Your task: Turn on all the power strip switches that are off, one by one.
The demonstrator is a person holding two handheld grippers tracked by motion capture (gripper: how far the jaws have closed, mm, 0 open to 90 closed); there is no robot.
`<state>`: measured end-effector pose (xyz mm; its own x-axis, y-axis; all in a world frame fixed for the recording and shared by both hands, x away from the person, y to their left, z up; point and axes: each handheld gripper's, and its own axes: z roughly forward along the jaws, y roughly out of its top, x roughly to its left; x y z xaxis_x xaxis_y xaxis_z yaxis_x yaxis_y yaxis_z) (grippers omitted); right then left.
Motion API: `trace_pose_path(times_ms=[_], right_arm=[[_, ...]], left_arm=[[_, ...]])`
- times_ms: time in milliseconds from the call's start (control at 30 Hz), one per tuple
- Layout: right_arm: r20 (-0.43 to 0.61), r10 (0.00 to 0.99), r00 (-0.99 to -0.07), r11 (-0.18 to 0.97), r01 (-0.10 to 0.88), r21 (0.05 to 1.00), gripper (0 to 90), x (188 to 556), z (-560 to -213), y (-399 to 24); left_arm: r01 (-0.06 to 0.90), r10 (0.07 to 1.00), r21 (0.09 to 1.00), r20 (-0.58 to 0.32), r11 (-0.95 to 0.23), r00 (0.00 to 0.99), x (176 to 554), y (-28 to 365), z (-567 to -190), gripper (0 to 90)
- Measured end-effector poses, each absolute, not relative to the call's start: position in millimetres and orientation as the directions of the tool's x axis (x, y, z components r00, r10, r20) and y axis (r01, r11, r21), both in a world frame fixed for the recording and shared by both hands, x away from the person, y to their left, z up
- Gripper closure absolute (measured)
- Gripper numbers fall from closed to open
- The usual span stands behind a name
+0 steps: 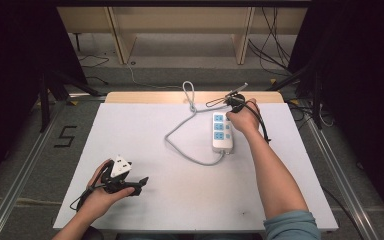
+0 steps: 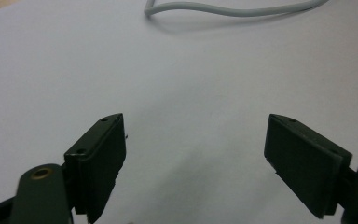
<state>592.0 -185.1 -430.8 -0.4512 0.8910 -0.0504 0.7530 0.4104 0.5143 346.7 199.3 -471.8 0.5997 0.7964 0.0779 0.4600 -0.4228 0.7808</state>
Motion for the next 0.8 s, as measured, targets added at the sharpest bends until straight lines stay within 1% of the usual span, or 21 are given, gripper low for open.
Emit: trace_pose_path(times_ms=[800], right_arm=[[-0.051,0.899,-0.434,0.395,0.758,0.519,90.0,602.2,-436.7,-183.1]], left_arm=[[0.461,0.797,0.781,0.076,-0.421,0.599,346.8,199.5,-471.8,20.7]])
